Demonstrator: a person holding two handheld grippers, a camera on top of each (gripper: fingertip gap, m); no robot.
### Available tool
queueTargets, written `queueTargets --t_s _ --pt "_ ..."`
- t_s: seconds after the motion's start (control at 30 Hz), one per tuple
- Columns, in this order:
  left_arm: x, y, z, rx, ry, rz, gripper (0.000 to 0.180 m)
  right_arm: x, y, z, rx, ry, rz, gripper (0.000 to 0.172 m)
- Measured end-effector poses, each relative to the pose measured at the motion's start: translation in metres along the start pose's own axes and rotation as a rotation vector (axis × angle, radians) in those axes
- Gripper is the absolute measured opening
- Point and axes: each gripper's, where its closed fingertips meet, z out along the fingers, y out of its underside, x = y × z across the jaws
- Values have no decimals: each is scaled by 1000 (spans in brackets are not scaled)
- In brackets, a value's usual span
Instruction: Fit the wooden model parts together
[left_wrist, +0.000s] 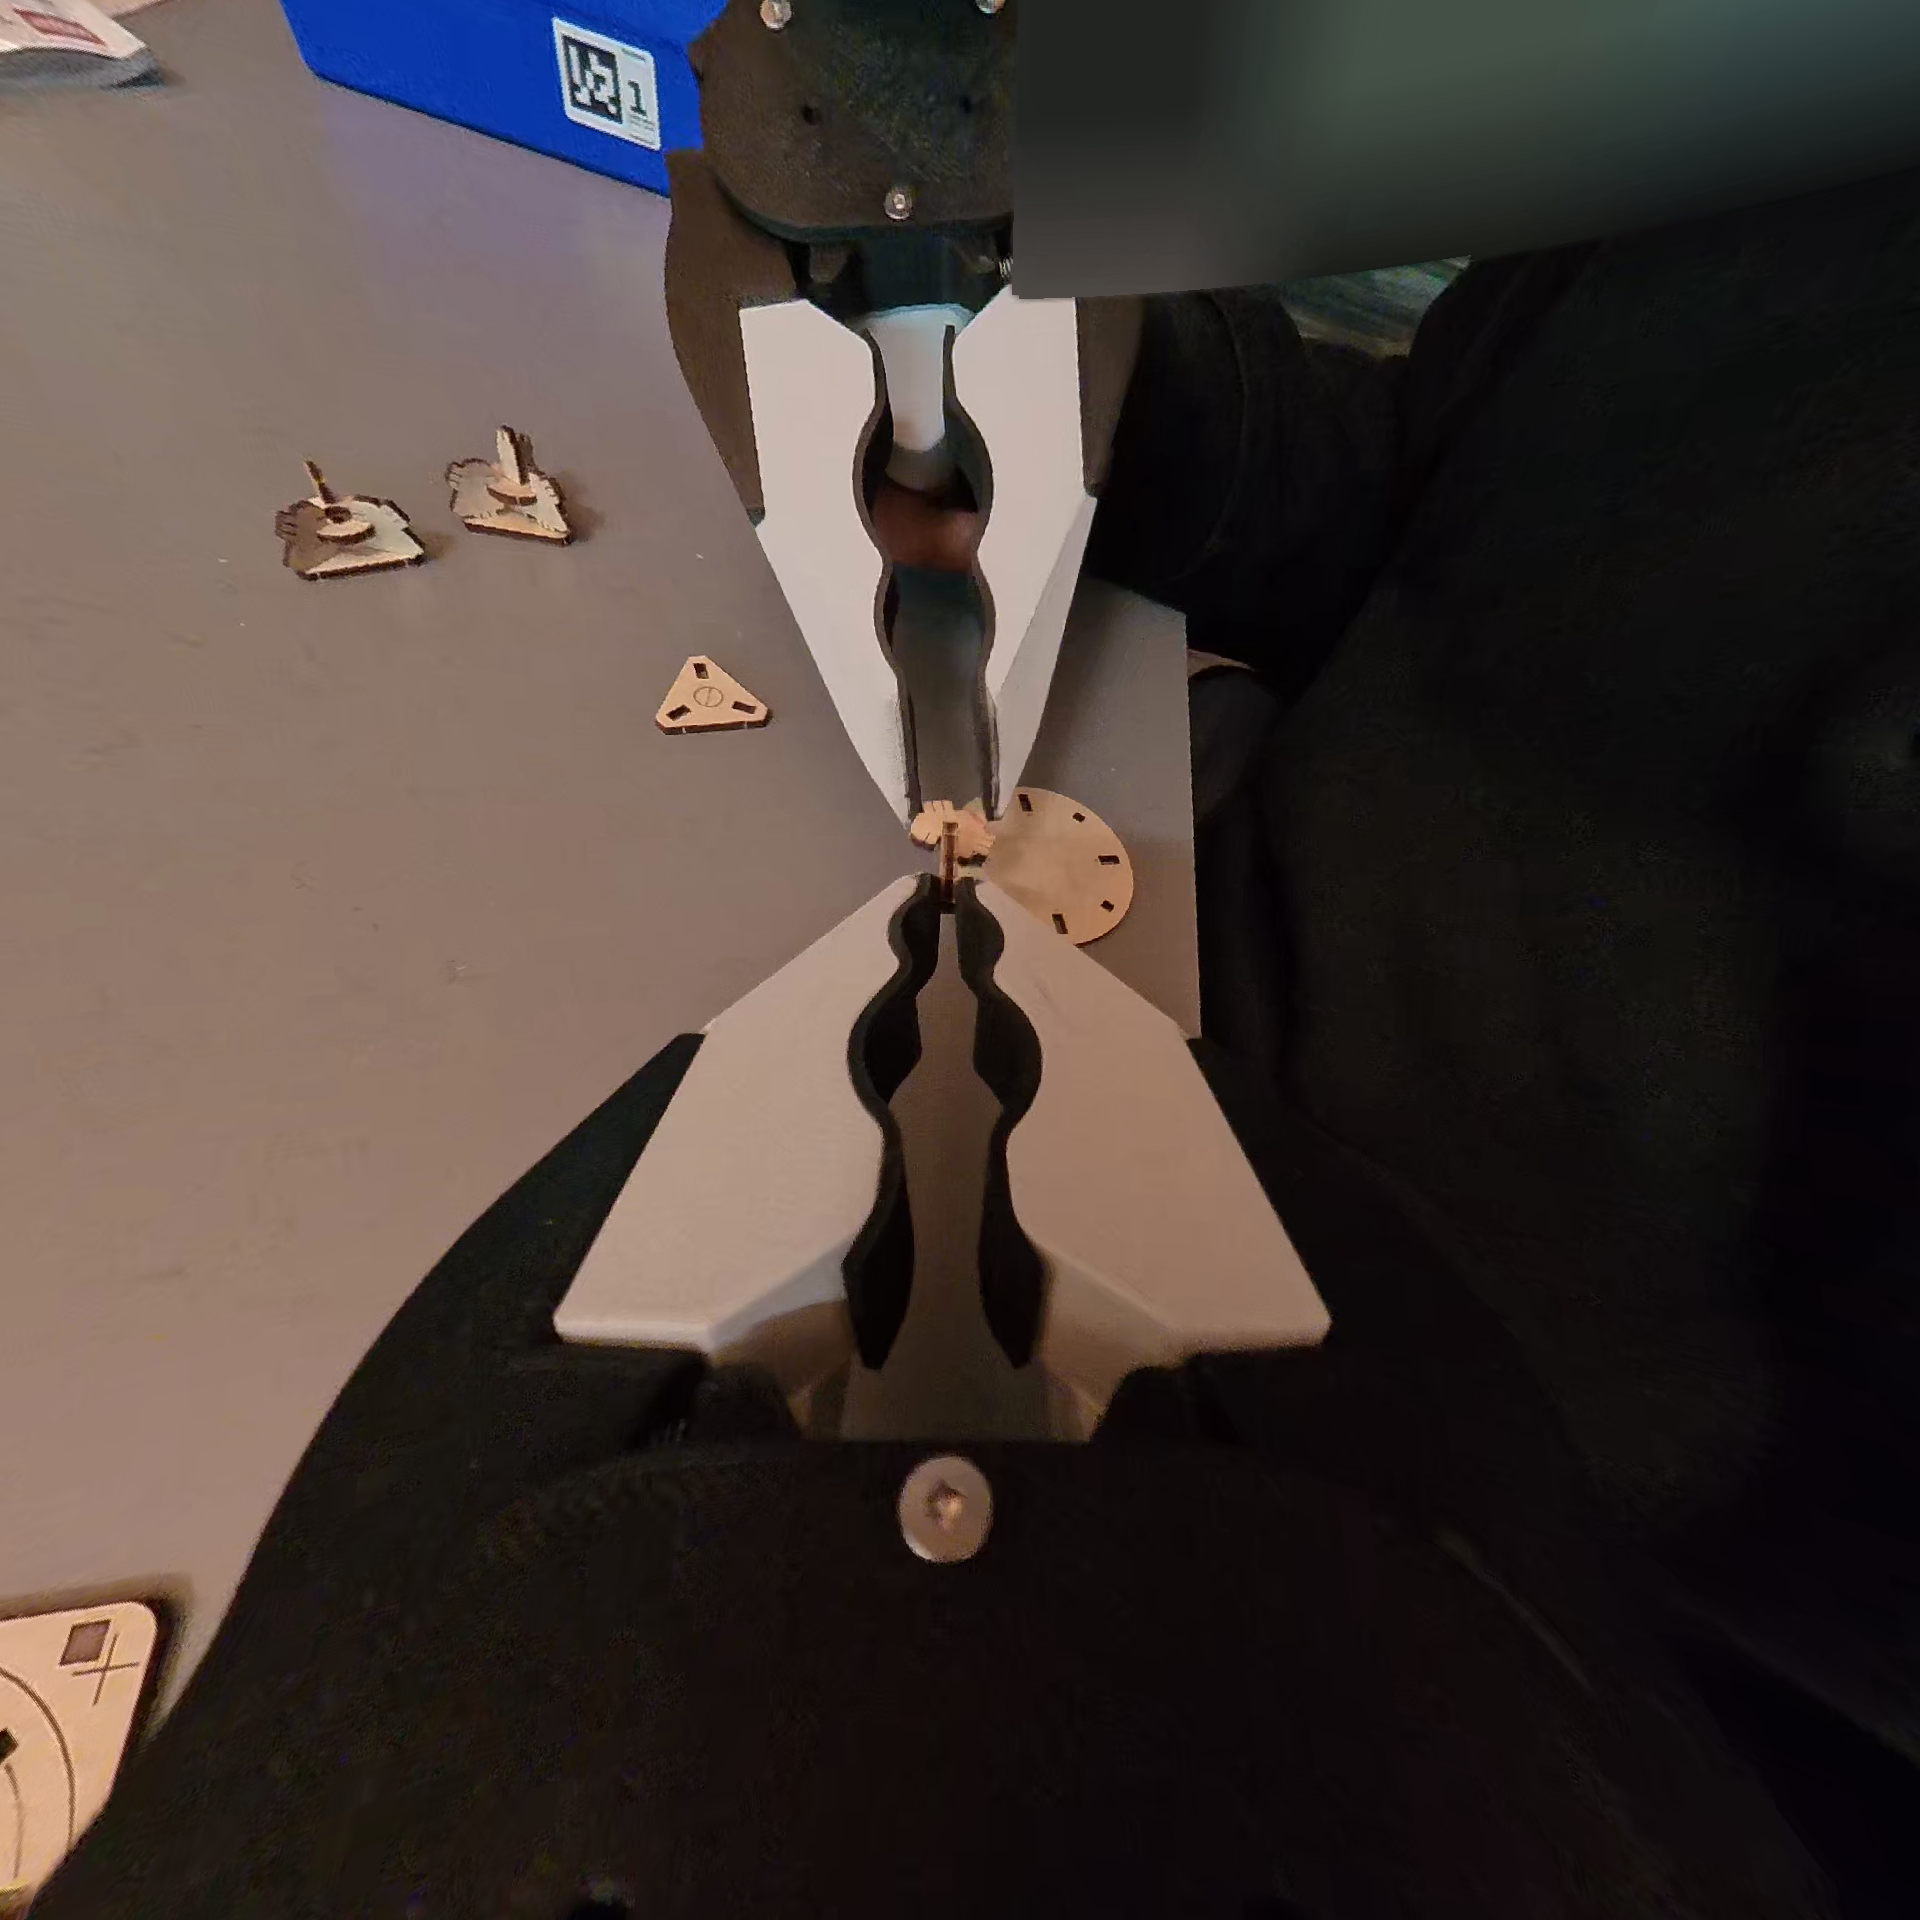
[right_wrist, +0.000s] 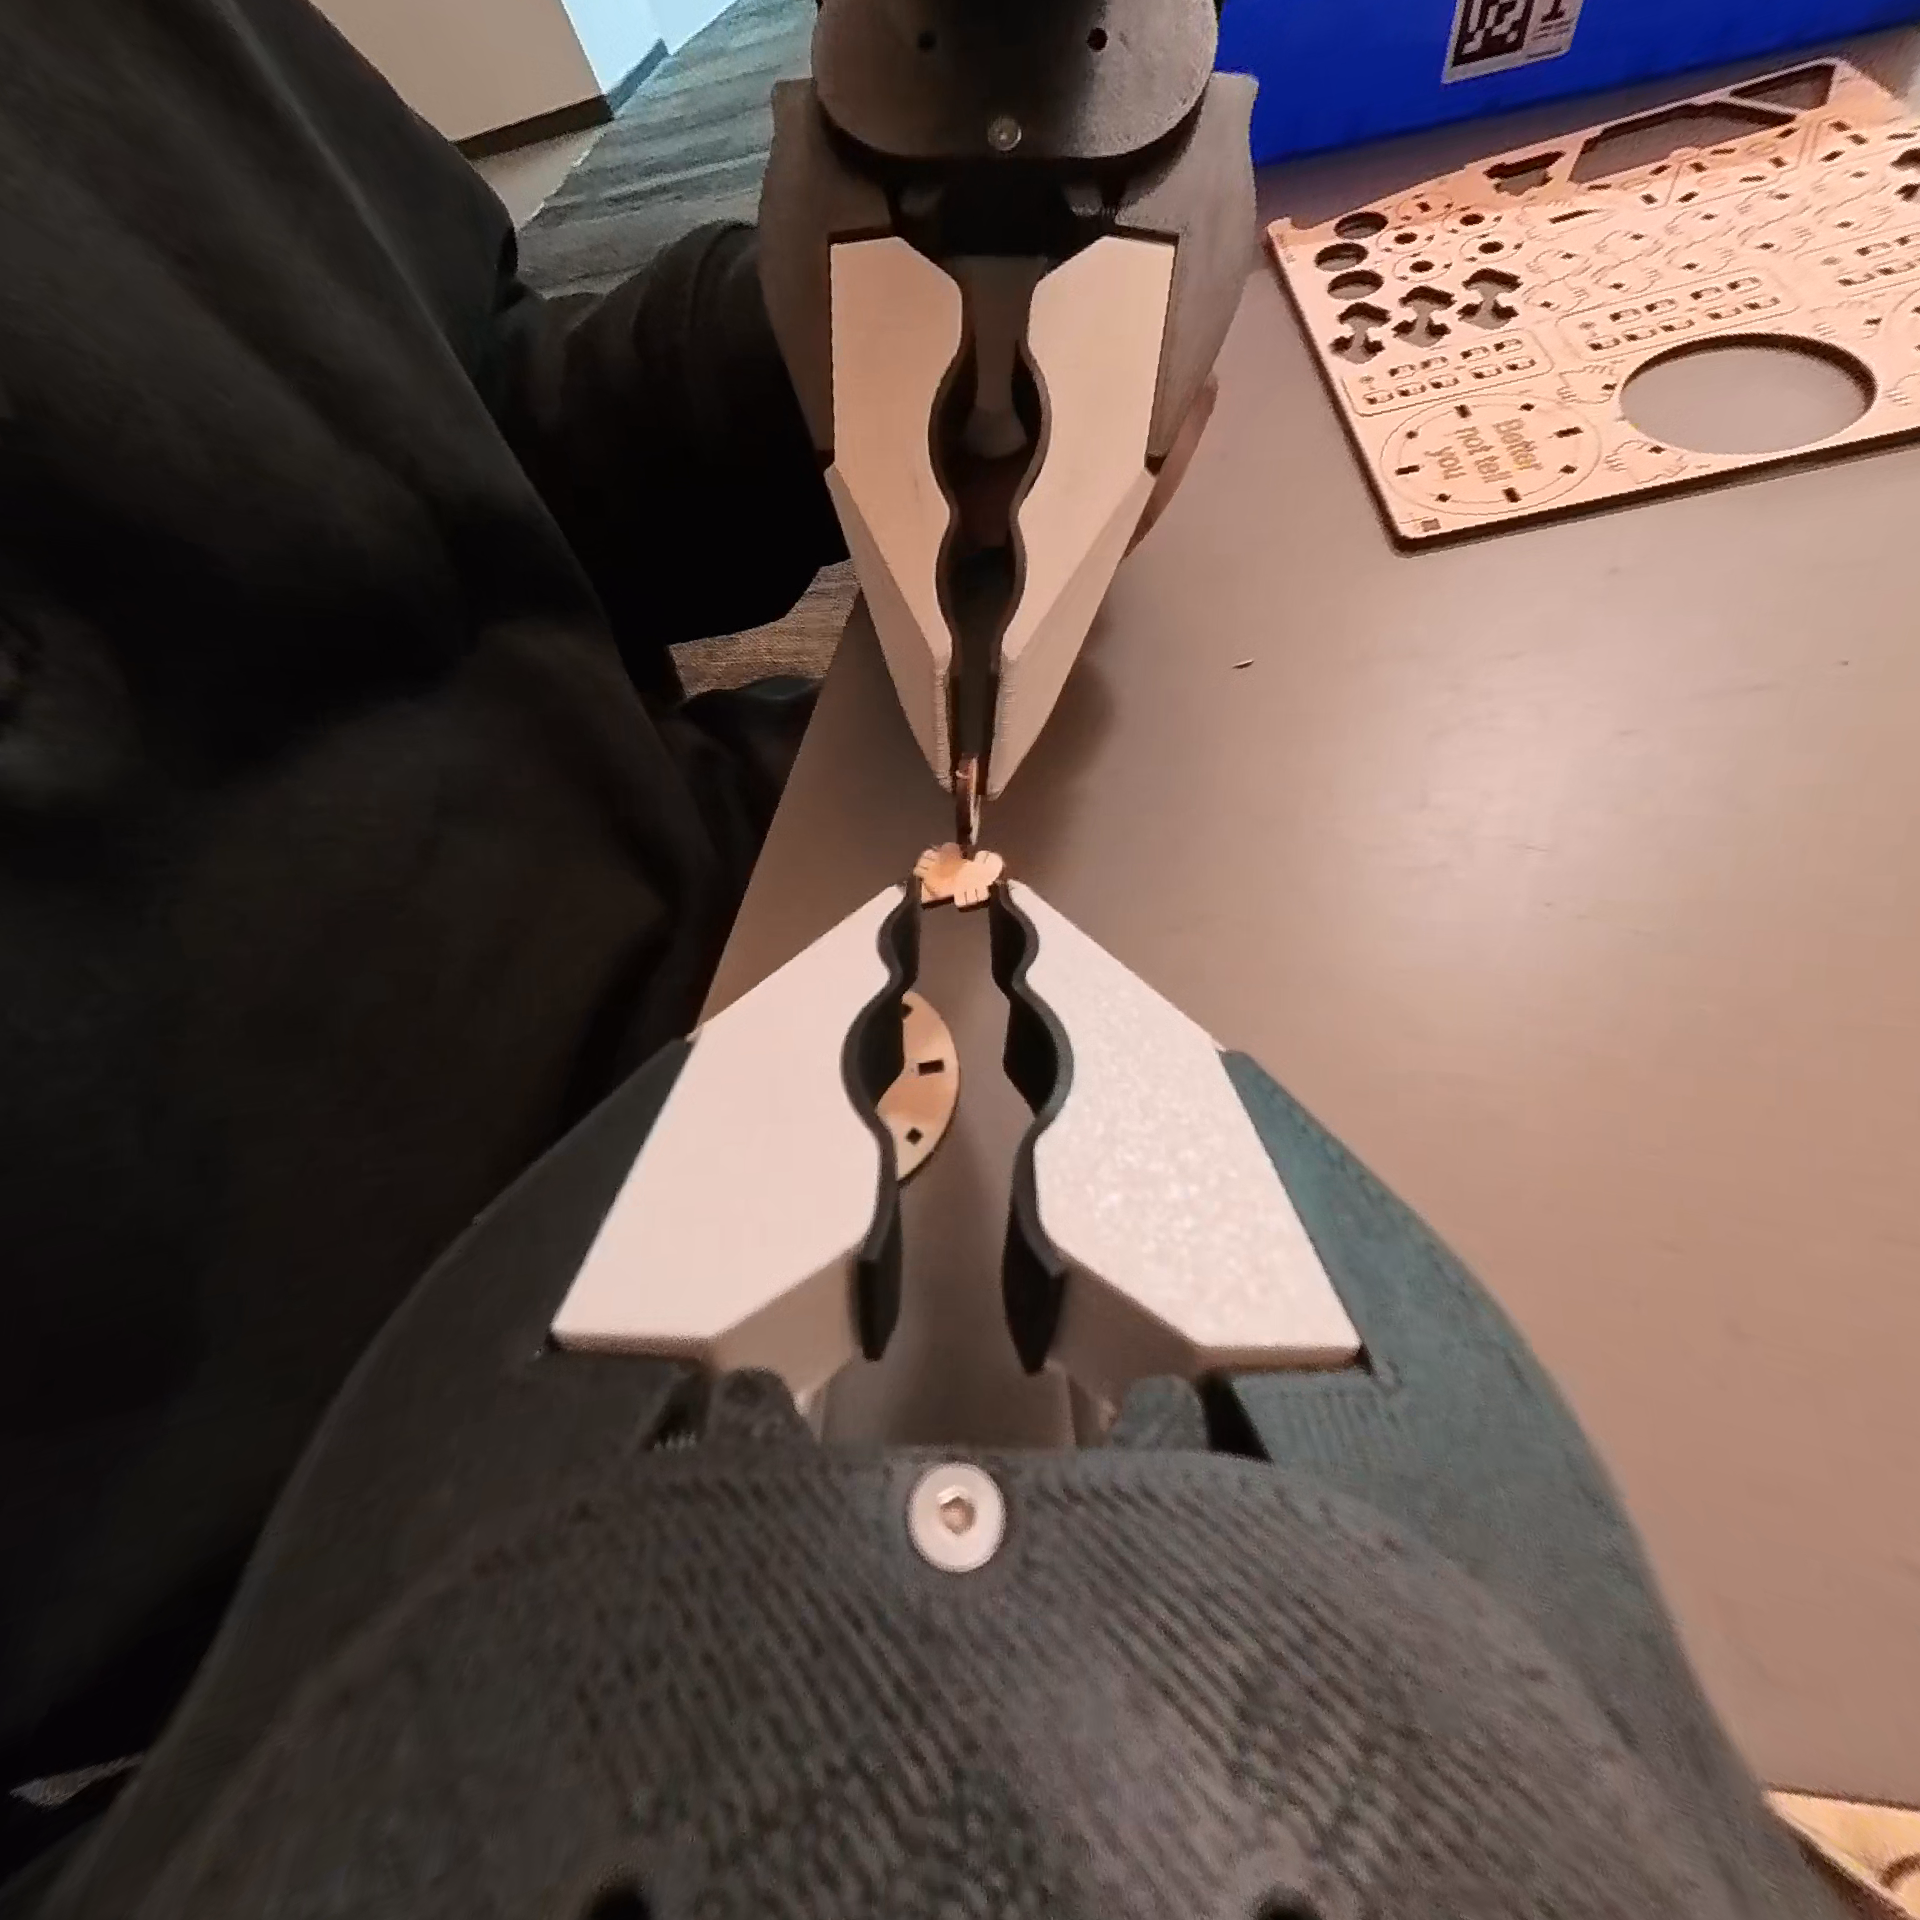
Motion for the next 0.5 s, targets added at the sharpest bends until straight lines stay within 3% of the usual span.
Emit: queueTargets --t_s 0.5 --pt "18 5 1 -32 127 -24 1 -23 0 4 6 -161 63 12"
